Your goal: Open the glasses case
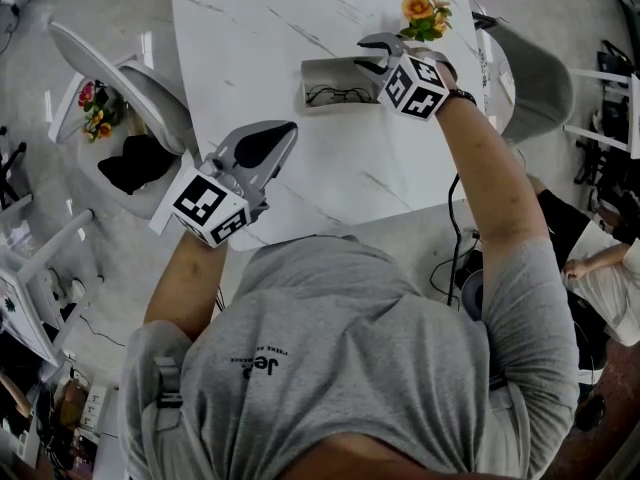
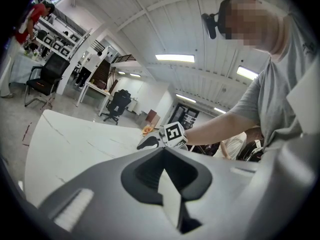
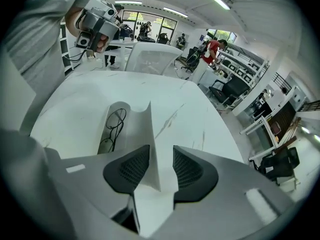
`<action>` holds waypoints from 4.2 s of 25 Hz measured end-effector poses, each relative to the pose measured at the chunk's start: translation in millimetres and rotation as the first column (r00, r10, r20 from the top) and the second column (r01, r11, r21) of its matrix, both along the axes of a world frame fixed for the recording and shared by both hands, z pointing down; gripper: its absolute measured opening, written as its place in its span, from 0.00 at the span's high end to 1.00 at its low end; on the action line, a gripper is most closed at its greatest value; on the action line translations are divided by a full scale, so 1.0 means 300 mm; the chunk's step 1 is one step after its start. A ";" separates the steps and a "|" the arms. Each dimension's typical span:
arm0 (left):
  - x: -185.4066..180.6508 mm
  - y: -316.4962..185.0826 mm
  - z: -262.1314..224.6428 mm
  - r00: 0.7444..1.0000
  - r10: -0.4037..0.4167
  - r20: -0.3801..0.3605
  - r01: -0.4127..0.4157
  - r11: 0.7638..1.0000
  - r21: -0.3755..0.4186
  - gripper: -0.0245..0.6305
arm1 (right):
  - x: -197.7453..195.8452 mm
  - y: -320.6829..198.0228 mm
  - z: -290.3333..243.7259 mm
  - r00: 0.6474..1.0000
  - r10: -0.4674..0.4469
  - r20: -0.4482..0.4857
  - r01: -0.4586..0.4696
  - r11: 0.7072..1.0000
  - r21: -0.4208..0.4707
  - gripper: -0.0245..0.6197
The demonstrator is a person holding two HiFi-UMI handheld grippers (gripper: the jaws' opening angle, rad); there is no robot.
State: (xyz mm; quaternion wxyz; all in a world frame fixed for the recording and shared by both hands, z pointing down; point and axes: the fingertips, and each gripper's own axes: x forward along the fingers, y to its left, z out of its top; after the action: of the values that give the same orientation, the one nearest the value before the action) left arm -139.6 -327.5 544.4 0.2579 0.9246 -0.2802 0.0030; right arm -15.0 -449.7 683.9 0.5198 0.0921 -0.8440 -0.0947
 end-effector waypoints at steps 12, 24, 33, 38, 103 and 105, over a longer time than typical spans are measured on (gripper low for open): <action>0.093 -0.013 -0.128 0.996 0.082 -0.021 -0.081 0.995 0.059 0.89 | 0.071 0.064 -0.283 0.958 0.195 0.210 -0.206 0.978 0.031 0.68; 0.384 0.023 -0.326 0.954 0.296 -0.041 -0.287 0.945 0.160 0.89 | 0.462 0.271 -0.578 0.808 0.466 0.362 -0.525 0.848 0.080 0.68; 0.722 0.205 -0.512 0.860 0.508 -0.033 -0.486 0.839 0.243 0.89 | 0.817 0.645 -0.801 0.653 0.613 0.445 -0.725 0.676 0.133 0.69; 0.931 0.421 -0.617 0.788 0.615 -0.031 -0.583 0.761 0.284 0.89 | 1.002 0.986 -0.920 0.552 0.674 0.490 -0.817 0.554 0.157 0.73; 1.643 1.516 -0.817 0.407 0.913 0.011 -0.859 0.379 0.344 0.89 | 1.426 2.660 -1.204 -0.245 0.486 0.839 -0.953 -0.280 -0.116 0.96; 1.649 1.518 -0.819 0.408 0.913 0.013 -0.859 0.379 0.346 0.89 | 1.436 2.660 -1.205 -0.244 0.487 0.839 -0.953 -0.280 -0.115 0.96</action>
State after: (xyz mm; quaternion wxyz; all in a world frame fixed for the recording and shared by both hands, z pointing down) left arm 355.1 128.0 298.7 0.0970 0.9527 0.2875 0.0154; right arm 415.7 348.4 322.4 0.0189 0.8669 -0.4949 0.0561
